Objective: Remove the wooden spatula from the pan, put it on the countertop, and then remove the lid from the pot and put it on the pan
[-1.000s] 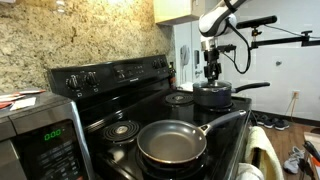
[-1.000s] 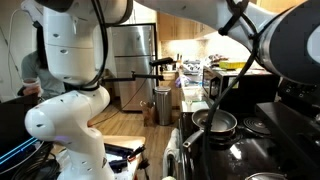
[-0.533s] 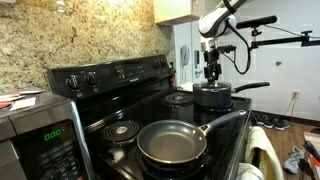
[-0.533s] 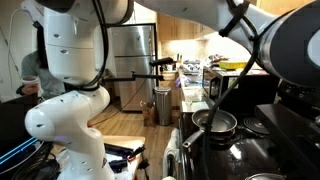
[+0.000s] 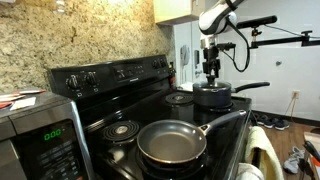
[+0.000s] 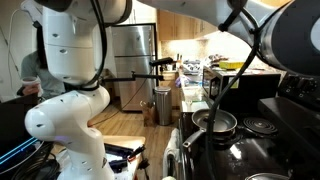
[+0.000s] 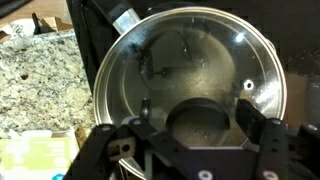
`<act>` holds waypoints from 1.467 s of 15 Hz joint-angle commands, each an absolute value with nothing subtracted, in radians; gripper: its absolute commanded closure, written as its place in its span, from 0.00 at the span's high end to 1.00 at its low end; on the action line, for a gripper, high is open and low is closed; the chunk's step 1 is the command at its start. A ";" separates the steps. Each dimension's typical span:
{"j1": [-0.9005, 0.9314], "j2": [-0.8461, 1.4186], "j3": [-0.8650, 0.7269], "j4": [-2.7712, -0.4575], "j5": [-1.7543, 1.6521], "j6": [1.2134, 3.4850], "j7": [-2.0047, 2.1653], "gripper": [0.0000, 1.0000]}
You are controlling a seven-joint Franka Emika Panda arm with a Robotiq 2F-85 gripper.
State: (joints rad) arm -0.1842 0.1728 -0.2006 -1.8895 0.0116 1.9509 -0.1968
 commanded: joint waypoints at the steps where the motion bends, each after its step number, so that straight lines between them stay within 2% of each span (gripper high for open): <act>1: -0.203 0.175 -0.189 -1.878 0.029 1.982 -0.233 1.00; 8: -0.207 0.191 -0.187 -1.869 0.040 2.007 -0.251 1.00; 9: -0.206 0.193 -0.187 -1.868 0.038 2.006 -0.249 0.75; 11: -0.206 0.193 -0.187 -1.869 0.034 2.006 -0.246 0.67; 15: -0.205 0.191 -0.186 -1.872 0.034 2.004 -0.243 0.39; 16: -0.205 0.190 -0.185 -1.873 0.035 2.003 -0.243 0.35; 22: -0.200 0.171 -0.187 -1.871 0.018 1.981 -0.217 0.35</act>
